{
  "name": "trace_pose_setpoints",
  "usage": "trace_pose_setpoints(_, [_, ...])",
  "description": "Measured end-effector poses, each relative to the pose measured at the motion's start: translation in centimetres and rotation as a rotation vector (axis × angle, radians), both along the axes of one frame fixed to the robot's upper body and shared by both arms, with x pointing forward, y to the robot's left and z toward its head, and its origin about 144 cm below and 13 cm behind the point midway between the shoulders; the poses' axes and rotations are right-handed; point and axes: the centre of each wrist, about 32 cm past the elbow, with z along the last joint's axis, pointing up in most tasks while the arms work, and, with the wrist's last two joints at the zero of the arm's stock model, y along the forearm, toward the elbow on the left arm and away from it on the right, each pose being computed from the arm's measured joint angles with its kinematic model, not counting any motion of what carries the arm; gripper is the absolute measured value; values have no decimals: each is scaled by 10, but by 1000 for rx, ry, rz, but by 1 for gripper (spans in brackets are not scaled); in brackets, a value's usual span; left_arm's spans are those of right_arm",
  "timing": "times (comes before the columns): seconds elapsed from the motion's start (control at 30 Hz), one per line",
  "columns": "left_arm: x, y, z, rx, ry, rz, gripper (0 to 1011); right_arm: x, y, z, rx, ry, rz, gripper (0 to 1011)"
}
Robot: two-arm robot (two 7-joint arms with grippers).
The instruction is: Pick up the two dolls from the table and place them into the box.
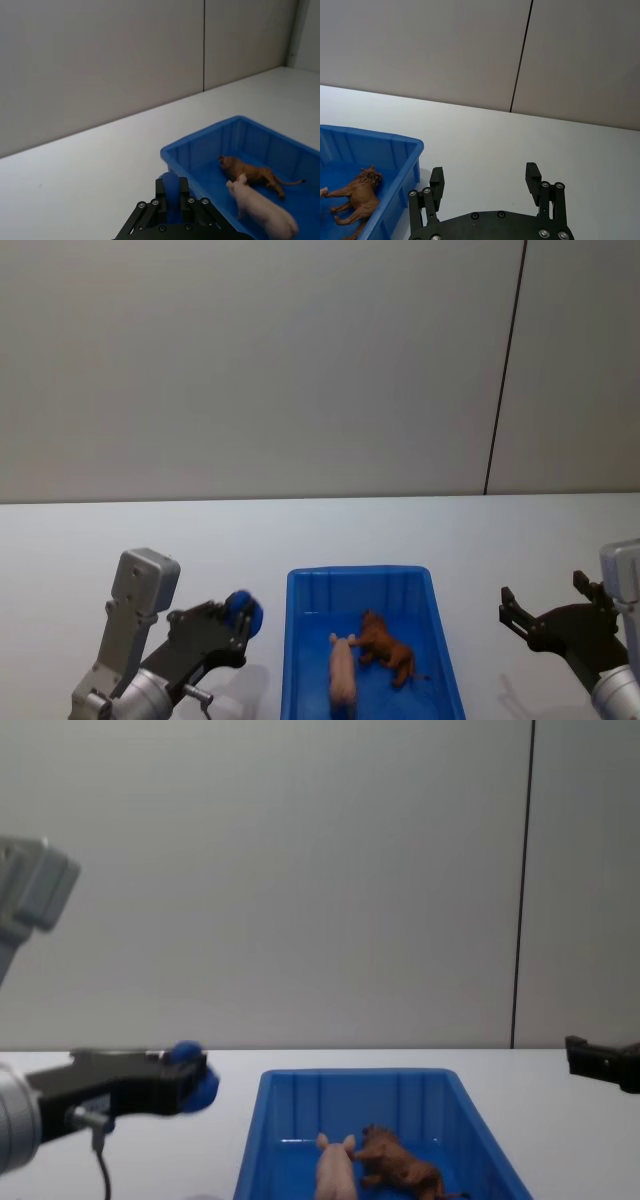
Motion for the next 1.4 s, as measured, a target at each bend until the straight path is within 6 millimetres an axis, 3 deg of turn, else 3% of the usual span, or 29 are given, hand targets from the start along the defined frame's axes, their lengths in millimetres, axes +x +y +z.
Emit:
trace_pose_setpoints(0.33, [5,-6,16,-46,-100,-111,112,0,0,0,0,0,0,1001])
trace_pose_setpoints(0.5, [9,-11,22,-74,-133,-183,302,0,0,0,0,0,0,1001])
trace_pose_setpoints(0.67, [14,-16,27,-97,-154,-252,426,0,0,0,0,0,0,1001])
trace_pose_setpoints(0.83, [17,-22,31,-118,-170,-313,635,0,0,0,0,0,0,1001])
trace_pose_setpoints(1.13, [21,-27,35,-138,-187,-371,899,0,0,0,0,0,0,1001])
trace_pose_setpoints(1.27, [22,-28,35,-142,-190,-383,992,0,0,0,0,0,0,1001])
trace_pose_setpoints(1.4, [23,-29,36,-147,-193,-396,1000,0,0,0,0,0,0,1001])
